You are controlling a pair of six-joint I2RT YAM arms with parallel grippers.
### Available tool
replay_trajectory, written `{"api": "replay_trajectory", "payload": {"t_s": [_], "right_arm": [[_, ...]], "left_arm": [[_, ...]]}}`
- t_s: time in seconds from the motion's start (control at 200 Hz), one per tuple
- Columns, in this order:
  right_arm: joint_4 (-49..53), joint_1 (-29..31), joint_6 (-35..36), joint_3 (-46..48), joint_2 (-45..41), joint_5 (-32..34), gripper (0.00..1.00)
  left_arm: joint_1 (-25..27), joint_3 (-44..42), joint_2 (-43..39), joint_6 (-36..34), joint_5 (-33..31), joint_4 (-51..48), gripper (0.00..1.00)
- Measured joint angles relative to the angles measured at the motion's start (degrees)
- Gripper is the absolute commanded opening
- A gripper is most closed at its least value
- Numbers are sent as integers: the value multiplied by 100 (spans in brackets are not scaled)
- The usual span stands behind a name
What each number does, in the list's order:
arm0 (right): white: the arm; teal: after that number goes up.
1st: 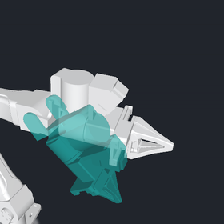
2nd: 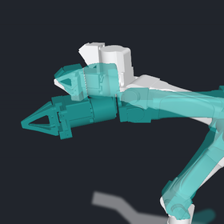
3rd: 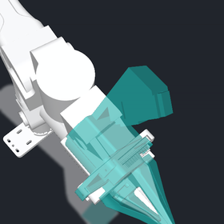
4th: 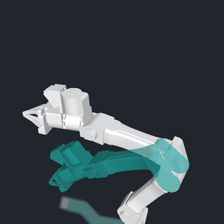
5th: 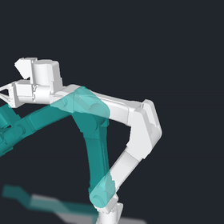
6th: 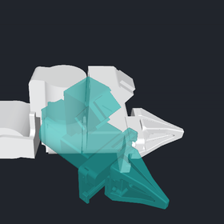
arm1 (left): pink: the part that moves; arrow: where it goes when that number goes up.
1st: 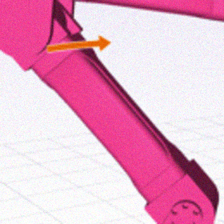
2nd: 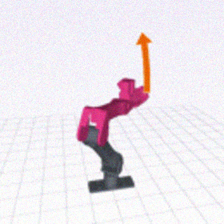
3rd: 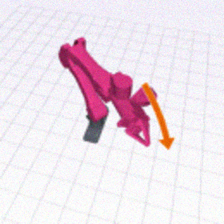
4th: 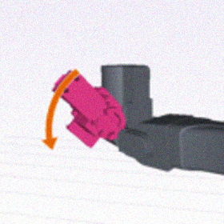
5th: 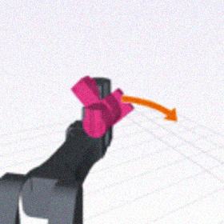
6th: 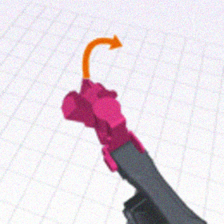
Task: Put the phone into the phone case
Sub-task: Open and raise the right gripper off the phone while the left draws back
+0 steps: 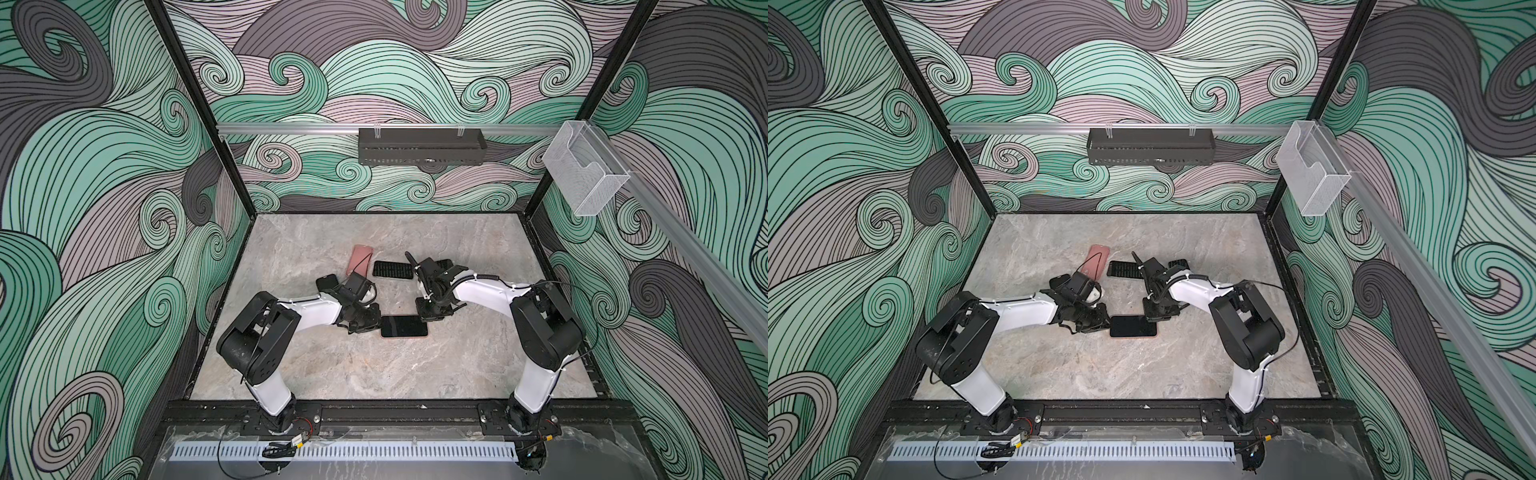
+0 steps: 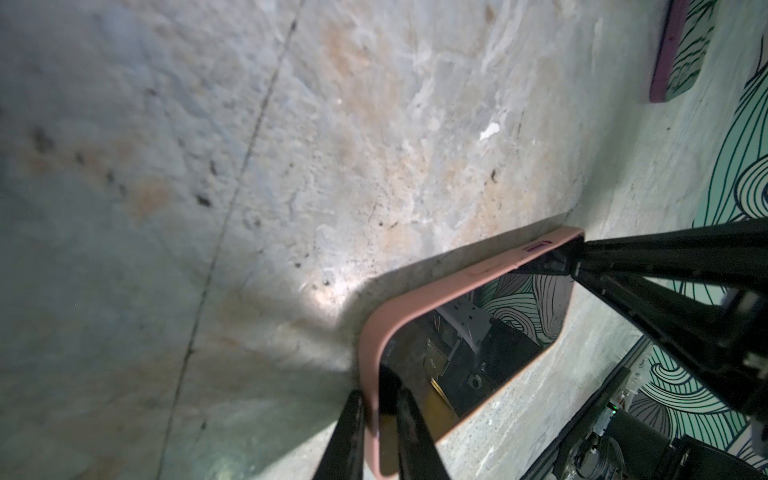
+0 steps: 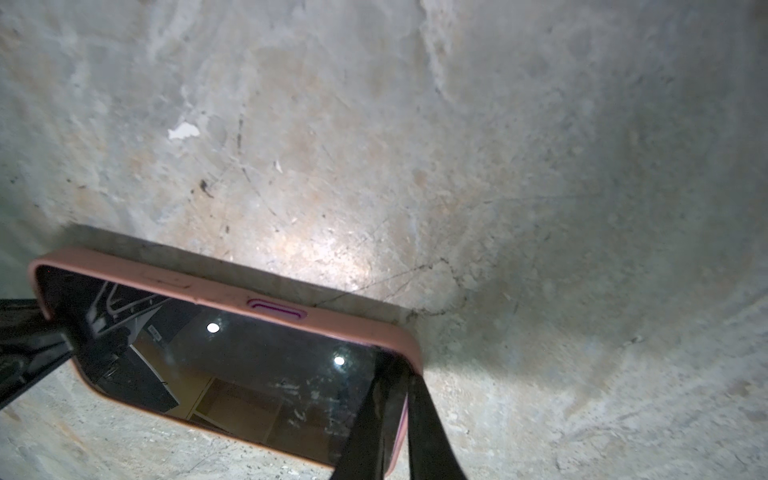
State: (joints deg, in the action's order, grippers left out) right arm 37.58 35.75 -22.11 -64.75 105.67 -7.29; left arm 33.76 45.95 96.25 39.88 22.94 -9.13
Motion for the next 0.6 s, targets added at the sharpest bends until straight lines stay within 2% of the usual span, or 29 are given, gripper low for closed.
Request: {"api": "replay_trajectory", "payload": {"t_s": [0.395,0.6], "right_arm": [[-63,103,354,42,-240,87,21],[190,225,625,-258,-431,-114,27]], "left_arm": [[-33,0,-232,-7,-317,-304,18],[-109,0,-466,-33,-446,-481,18]]}}
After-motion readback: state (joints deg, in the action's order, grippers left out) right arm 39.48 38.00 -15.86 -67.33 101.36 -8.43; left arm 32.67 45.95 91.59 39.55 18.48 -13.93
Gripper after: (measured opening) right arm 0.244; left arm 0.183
